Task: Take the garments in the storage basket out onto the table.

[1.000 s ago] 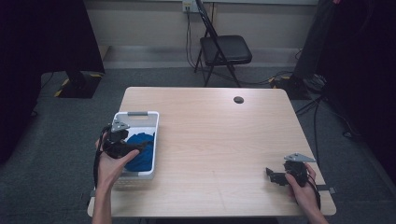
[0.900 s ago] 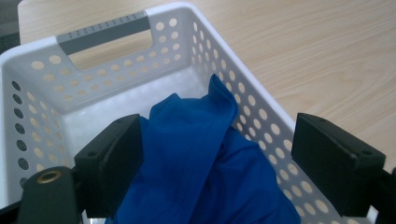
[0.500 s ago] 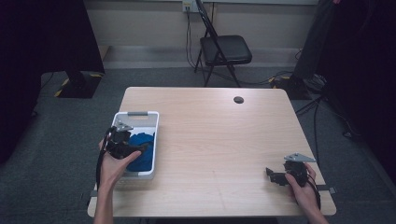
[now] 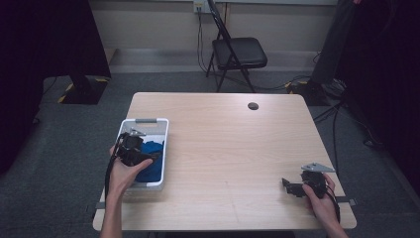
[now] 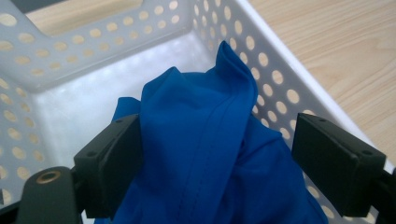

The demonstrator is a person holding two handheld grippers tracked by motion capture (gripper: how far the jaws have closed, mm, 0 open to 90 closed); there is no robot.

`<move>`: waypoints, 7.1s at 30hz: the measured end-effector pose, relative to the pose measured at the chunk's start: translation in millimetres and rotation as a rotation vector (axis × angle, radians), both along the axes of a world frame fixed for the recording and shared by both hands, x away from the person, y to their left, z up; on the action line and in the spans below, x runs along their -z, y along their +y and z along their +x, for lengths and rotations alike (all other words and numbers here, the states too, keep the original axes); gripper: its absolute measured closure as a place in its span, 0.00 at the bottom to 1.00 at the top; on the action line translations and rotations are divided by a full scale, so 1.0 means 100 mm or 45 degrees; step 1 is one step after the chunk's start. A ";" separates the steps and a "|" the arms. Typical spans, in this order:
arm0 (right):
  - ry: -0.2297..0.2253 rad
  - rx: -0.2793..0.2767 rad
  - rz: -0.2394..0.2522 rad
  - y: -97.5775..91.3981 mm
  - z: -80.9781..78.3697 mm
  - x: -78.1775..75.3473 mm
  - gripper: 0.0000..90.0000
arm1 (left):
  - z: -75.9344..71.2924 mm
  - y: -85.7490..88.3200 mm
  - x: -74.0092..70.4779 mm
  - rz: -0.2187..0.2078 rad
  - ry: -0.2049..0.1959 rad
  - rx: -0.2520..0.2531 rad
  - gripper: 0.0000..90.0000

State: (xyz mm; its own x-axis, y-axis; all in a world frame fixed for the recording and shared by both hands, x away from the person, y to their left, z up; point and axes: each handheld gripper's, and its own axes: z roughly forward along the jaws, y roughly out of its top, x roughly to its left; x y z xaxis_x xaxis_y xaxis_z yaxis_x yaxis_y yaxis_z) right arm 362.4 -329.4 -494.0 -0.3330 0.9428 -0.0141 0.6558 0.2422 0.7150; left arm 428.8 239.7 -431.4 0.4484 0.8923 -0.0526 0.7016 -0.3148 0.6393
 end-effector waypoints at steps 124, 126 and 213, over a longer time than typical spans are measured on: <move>0.000 0.001 0.001 0.00 0.03 0.00 0.05 | 0.07 0.00 -0.03 0.086 0.014 -0.014 0.64; 0.000 0.001 0.001 0.00 0.03 0.00 0.05 | 0.06 0.00 -0.03 0.088 0.008 -0.017 0.64; 0.000 0.001 0.001 0.00 0.03 0.00 0.05 | -0.31 0.00 -0.61 -0.115 -0.372 0.018 0.63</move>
